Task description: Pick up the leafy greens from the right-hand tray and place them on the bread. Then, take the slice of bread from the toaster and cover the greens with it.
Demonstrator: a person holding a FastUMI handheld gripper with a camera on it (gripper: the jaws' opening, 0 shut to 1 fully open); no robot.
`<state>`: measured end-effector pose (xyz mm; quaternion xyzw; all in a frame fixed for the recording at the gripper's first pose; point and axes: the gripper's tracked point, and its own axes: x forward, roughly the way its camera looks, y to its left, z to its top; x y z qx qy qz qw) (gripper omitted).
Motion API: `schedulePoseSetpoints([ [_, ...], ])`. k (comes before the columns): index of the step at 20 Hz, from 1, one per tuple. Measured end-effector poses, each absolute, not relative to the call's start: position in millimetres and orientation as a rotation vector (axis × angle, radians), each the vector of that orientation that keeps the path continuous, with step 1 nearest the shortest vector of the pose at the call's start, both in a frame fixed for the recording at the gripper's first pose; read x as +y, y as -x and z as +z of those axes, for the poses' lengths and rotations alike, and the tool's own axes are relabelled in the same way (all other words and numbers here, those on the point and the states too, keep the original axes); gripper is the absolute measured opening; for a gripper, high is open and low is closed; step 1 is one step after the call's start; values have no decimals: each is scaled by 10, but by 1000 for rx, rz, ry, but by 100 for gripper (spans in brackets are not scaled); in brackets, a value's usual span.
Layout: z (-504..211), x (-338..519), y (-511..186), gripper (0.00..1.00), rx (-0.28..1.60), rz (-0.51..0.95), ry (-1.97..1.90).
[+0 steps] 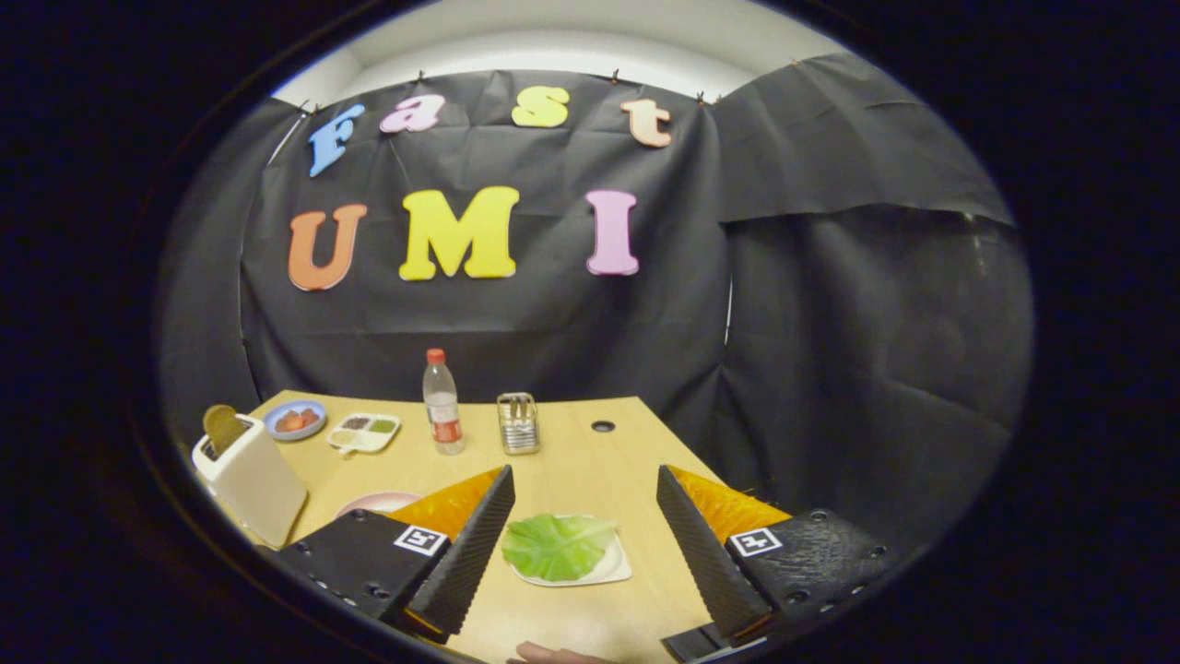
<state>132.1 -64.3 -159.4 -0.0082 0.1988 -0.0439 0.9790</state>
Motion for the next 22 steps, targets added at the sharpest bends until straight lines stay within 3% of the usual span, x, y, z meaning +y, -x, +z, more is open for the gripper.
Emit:
schedulePoseSetpoints([
  [14, -3270, -813, -1903, 92, 850, -110, -189],
  [16, -3362, -718, -1903, 83, 904, -80, -217],
  [21, -3462, -580, -2001, 83, 957, -43, -268],
  [22, -3487, -574, -2015, 76, 976, -52, -276],
])
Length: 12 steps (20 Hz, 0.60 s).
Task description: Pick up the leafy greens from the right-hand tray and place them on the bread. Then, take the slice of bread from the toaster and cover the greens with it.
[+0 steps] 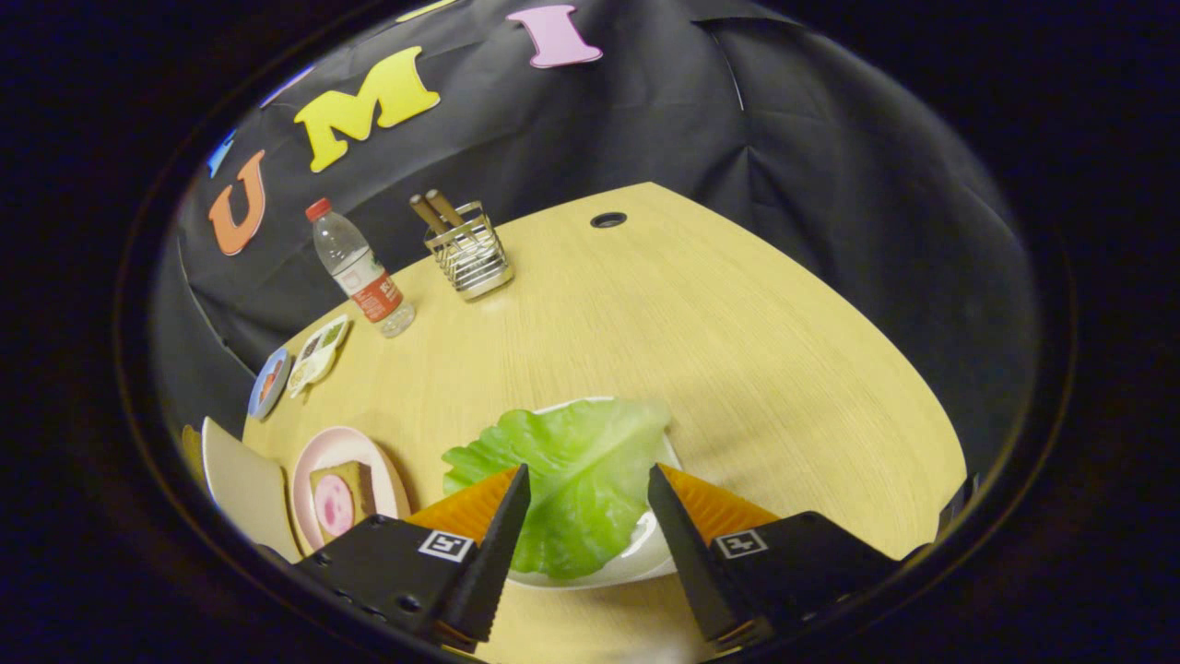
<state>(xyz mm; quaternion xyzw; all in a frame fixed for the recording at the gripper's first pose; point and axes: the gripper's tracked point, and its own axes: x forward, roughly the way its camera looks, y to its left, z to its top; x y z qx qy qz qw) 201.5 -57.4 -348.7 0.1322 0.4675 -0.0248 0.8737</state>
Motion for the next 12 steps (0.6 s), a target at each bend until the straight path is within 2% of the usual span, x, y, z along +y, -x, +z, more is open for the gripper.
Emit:
schedulePoseSetpoints([
  [2, -3578, -534, -2024, 66, 1017, -52, -288],
  [7, -3617, -648, -2017, 15, 1032, -82, -270],
  [9, -3582, -626, -2026, 1, 1021, -68, -278],
  [12, -3419, -642, -1989, 1, 985, -53, -255],
])
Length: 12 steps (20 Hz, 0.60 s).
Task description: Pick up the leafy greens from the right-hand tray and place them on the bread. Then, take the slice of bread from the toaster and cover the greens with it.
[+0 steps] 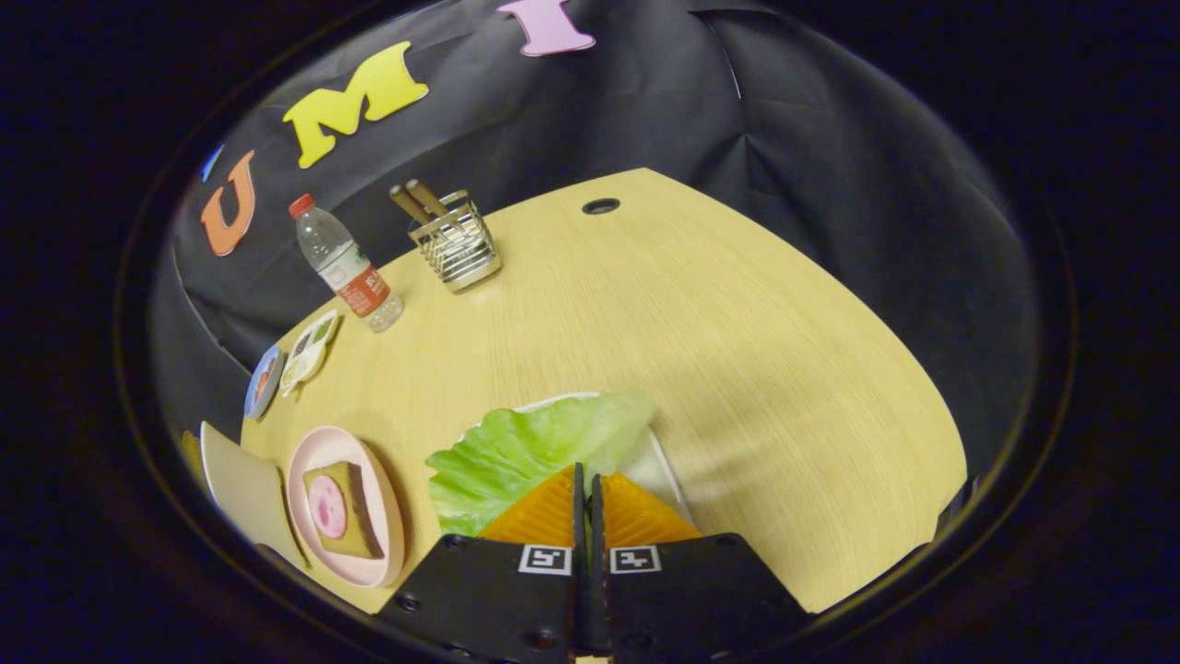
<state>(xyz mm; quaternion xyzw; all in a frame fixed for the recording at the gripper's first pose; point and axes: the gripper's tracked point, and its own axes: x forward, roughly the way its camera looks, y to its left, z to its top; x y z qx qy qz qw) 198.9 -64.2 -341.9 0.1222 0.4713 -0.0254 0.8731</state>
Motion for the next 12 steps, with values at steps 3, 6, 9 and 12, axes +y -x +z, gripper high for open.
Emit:
schedulePoseSetpoints([
  [3, -3180, -640, -1914, 1, 949, -39, -238],
  [6, -2932, -570, -1840, 1, 915, -14, -224],
  [9, -2691, -488, -1772, 1, 881, 7, -208],
  [12, -2485, -363, -1683, 1, 854, 32, -209],
])
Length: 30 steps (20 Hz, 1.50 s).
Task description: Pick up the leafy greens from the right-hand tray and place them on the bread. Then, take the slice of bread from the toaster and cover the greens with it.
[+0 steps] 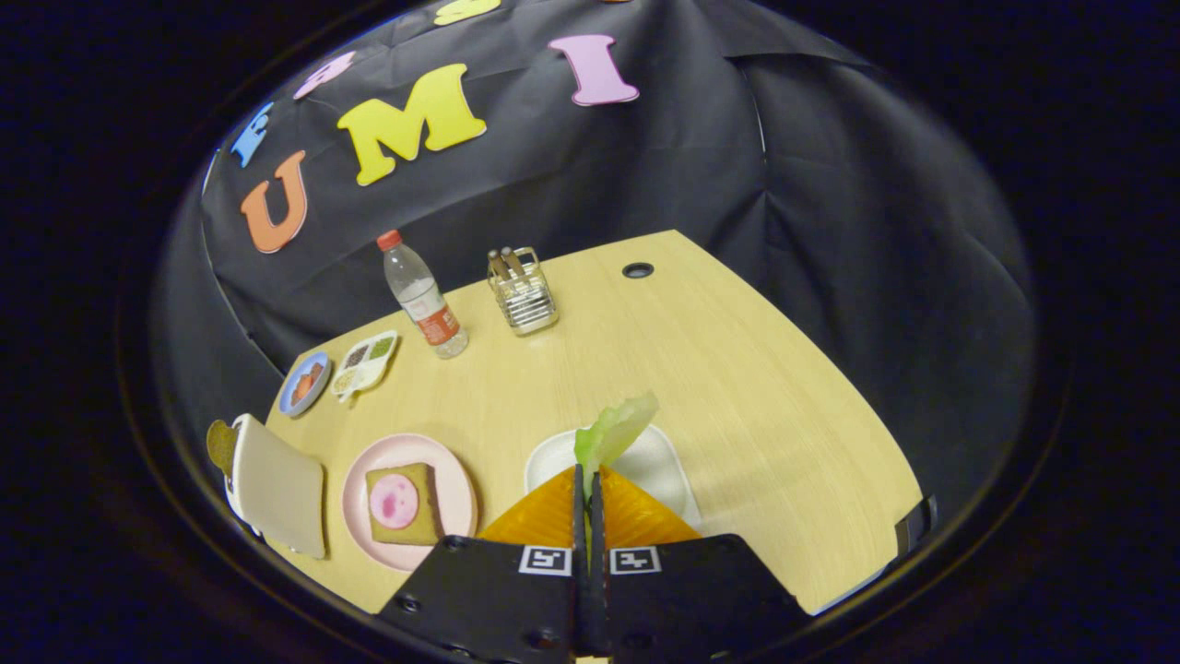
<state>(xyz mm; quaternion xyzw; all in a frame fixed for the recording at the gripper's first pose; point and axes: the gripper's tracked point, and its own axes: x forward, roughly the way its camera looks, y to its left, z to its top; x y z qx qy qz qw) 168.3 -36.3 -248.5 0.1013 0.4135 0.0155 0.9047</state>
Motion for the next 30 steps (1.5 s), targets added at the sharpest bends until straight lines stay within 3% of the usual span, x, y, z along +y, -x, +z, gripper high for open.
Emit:
schedulePoseSetpoints([
  [9, -1975, 705, -1319, 0, 791, 243, -141],
  [18, -2140, 1990, -907, 1, 848, 453, -48],
  [24, -2630, 2173, -1167, 1, 904, 423, 5],
  [30, -2960, 1846, -1565, 0, 911, 304, 39],
])
